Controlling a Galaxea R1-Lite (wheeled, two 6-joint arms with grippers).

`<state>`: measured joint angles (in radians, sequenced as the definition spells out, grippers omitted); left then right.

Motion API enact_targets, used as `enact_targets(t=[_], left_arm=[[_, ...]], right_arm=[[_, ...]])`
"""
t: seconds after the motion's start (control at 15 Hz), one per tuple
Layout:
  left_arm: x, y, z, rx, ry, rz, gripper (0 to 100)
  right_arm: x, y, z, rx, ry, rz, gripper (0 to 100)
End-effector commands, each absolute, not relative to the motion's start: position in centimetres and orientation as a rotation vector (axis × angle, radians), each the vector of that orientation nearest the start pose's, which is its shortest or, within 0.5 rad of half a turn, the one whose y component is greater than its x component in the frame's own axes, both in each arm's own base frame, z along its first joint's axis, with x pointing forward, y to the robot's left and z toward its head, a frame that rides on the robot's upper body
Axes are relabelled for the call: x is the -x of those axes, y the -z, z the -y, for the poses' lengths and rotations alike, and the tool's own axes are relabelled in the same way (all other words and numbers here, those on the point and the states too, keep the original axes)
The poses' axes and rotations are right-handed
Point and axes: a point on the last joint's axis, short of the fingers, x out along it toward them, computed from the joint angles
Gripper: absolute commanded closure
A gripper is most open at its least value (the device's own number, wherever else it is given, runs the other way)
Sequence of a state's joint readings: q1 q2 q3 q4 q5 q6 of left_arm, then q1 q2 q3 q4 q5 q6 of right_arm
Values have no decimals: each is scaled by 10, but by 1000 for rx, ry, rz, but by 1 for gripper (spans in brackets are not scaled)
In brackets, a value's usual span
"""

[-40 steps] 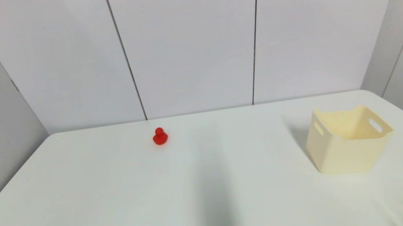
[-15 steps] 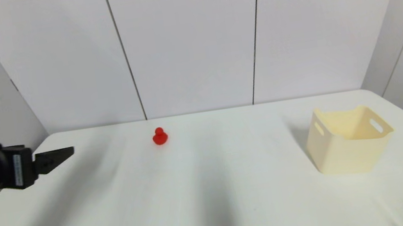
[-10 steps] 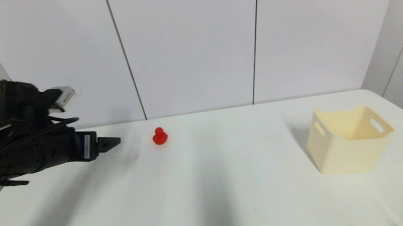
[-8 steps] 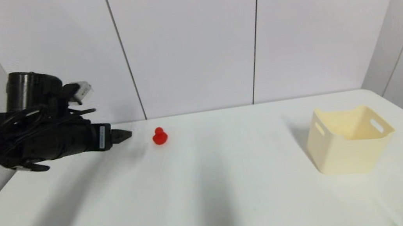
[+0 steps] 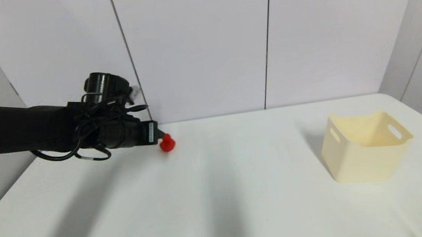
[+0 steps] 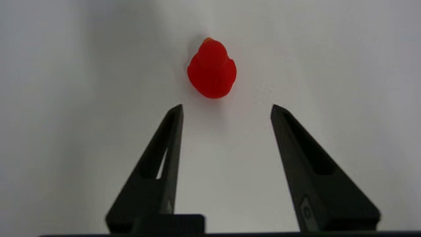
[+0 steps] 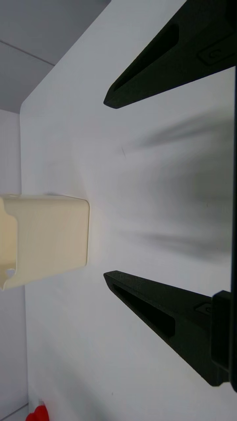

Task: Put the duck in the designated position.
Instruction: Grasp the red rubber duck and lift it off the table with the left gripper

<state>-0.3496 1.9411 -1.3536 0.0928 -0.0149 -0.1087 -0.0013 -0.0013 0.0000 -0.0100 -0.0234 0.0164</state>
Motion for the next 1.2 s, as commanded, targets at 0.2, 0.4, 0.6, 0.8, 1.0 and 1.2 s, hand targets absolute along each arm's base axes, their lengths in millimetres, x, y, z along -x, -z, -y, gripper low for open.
enact_targets(t=[0.2, 0.4, 0.6, 0.8, 1.0, 1.2], left_arm=[[-380, -153, 145, -34, 297, -733, 100], [-382, -151, 150, -61, 247, -723, 100], [-384, -151, 152, -66, 245, -717, 100], [-385, -151, 158, -69, 254, -709, 0], [-389, -151, 160, -76, 236, -699, 0], [-396, -148, 163, -76, 226, -691, 0]], right_arm=[[23, -77, 0, -17, 24, 11, 0], [23, -77, 1, -17, 23, 11, 0], [23, -77, 0, -17, 24, 11, 0], [23, -77, 0, -17, 24, 11, 0], [23, -77, 0, -17, 24, 11, 0], [23, -77, 0, -17, 24, 11, 0]])
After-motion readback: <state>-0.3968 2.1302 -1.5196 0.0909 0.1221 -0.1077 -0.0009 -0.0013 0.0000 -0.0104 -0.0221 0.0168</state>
